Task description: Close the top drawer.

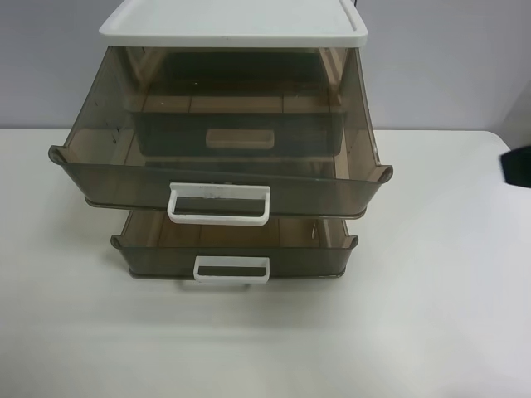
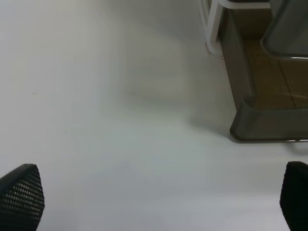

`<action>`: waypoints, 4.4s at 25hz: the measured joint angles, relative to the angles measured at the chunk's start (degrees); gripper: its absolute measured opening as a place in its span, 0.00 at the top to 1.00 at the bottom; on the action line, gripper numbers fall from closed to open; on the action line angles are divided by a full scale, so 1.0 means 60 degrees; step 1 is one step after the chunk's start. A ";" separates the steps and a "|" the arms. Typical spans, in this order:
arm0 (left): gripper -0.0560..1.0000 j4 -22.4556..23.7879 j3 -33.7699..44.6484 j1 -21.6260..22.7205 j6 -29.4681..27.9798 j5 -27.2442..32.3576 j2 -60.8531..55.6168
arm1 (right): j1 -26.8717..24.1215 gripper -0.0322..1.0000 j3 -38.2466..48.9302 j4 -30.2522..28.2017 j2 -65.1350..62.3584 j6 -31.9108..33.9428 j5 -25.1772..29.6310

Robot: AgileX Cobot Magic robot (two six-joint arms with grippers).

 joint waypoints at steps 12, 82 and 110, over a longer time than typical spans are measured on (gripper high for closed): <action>0.01 -0.0009 0.0000 0.0000 0.0000 0.0000 0.0000 | 0.5439 0.02 -0.2144 -0.0785 0.4776 0.0069 -0.1416; 0.01 0.0000 0.0000 0.0000 0.0000 0.0000 0.0000 | 0.4435 0.02 -0.3401 -0.5850 0.9594 0.3890 -0.5303; 0.01 -0.0009 0.0000 0.0000 0.0000 0.0000 0.0000 | 0.5168 0.02 -0.3251 -0.2931 0.2918 0.2540 0.2181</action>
